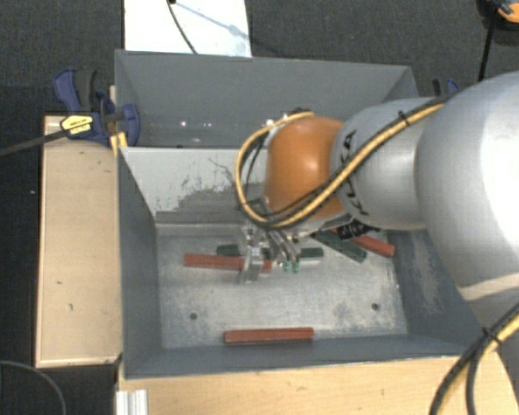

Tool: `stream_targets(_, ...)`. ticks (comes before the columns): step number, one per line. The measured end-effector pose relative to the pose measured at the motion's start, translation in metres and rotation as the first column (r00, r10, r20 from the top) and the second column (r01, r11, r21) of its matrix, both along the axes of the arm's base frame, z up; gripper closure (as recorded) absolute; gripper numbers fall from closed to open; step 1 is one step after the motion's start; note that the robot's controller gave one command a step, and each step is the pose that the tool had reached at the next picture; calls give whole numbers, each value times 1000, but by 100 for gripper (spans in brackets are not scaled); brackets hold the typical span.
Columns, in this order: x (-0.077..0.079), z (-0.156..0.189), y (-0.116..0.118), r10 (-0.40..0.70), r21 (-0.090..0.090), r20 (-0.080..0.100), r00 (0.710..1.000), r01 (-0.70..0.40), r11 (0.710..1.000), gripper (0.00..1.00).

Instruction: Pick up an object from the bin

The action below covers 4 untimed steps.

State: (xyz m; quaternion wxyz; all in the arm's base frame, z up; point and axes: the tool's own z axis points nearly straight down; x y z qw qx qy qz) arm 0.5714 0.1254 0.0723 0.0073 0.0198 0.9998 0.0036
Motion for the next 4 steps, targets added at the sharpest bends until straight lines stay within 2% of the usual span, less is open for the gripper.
stream_targets(2, -1, 5, 0, -16, -1, -7, 1000, 16, 1000, 100)
stream_targets(4, -3, 35, -1, -15, -7, -16, 1000, 15, 1000, 100)
